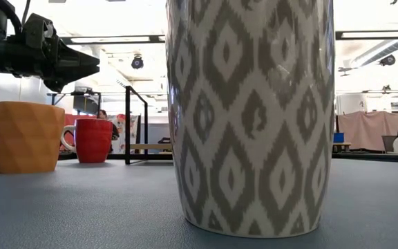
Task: Place coffee mugs
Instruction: Put the yellow cup on the shelf
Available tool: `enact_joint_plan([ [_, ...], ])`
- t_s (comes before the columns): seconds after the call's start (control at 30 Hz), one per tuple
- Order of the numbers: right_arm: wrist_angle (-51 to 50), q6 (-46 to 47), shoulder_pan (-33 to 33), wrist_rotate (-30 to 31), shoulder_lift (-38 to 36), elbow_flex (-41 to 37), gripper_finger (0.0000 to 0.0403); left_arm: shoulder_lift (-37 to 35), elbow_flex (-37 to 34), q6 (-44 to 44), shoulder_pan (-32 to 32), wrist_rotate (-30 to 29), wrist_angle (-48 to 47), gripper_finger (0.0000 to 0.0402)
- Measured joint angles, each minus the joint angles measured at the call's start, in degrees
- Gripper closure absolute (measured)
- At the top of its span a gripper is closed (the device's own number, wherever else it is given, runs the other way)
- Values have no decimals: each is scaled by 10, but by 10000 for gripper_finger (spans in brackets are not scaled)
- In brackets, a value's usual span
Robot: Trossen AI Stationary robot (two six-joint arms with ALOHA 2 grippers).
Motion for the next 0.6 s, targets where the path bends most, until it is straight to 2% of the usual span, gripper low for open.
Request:
enact_joint_plan([
  [0.6, 7, -30, -21, -4, 10, 0, 390, 0, 0, 0, 0, 0, 0, 260],
])
